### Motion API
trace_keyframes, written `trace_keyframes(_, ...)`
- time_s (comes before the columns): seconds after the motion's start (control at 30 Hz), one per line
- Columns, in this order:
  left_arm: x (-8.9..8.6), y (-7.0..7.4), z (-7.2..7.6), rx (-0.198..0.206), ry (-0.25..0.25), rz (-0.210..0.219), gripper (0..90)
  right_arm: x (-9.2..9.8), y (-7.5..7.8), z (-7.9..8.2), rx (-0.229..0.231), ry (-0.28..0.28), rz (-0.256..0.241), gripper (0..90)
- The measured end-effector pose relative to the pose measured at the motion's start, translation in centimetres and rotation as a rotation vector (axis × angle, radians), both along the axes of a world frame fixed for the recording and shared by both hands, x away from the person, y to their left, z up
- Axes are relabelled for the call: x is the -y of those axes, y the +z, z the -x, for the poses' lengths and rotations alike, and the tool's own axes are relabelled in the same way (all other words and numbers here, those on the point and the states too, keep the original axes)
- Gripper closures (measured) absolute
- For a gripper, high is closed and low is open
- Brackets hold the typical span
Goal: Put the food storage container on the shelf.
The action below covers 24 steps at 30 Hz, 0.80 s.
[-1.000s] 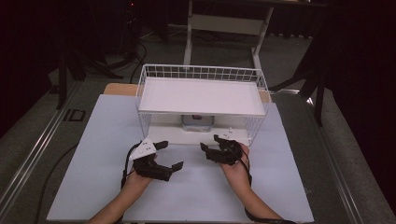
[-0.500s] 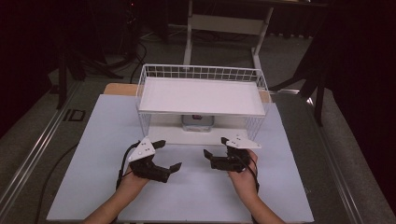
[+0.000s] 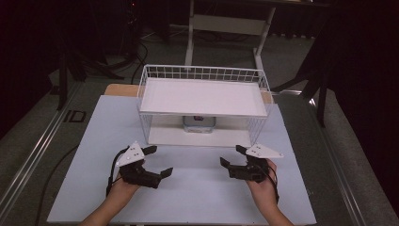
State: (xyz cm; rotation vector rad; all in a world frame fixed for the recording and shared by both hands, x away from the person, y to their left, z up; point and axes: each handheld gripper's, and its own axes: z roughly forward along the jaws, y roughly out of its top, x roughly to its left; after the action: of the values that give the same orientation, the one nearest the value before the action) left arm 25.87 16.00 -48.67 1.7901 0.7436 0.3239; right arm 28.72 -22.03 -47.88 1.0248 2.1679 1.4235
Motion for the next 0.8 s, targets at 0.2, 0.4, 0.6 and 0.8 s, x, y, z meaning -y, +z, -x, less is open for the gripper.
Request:
trace_keyframes(0.2,-0.8,-0.4,0.7,-0.033,0.028,-0.002,1.5,1.6,-0.3,1.0,0.016,-0.009,0.01,18.4)
trace_keyframes(0.4,-1.6,-0.9,1.3,-0.034,0.05,-0.013,1.5,3.1,-0.4,2.1,0.021,-0.022,0.008,18.3)
trace_keyframes(0.6,-2.0,-1.3,1.4,-0.034,0.063,-0.028,1.5,4.1,-1.4,2.7,-0.01,-0.027,0.015,16.6)
trace_keyframes(0.8,-1.9,-1.6,1.3,-0.039,0.058,-0.047,1.5,4.7,-2.5,2.7,-0.013,-0.04,0.022,16.5)
